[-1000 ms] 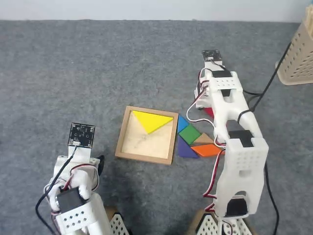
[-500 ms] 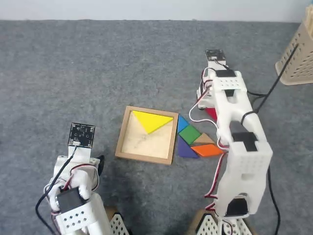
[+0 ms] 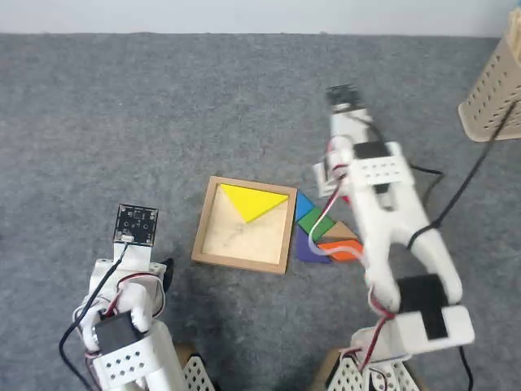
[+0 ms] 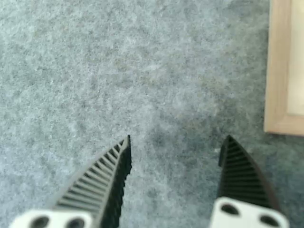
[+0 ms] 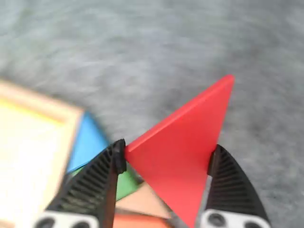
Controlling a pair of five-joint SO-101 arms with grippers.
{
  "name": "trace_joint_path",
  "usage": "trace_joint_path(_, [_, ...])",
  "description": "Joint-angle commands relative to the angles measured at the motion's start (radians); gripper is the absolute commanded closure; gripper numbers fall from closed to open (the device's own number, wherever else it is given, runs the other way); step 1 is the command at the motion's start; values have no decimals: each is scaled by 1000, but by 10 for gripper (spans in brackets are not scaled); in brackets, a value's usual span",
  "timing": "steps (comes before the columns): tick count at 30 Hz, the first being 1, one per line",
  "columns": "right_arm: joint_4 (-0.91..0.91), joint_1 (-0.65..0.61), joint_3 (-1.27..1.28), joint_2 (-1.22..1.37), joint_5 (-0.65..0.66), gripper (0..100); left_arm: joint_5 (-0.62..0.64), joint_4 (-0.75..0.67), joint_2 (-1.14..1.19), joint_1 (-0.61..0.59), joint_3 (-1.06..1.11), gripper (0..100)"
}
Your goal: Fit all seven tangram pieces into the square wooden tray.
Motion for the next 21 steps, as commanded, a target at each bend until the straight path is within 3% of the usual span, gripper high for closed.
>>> trace_joint_path(1, [-15, -119, 28, -125, 41, 858, -9, 3, -15, -5, -8, 720])
trace_joint_path(12, [-22, -418, 2, -131, -51, 858, -9, 3, -15, -5, -8, 720])
trace_joint_path(16, [-16, -486, -110, -51, -166, 858, -9, 3, -15, -5, -8, 720])
trace_joint_path(21, [30, -541, -299, 142, -160, 858, -9, 3, -15, -5, -8, 720])
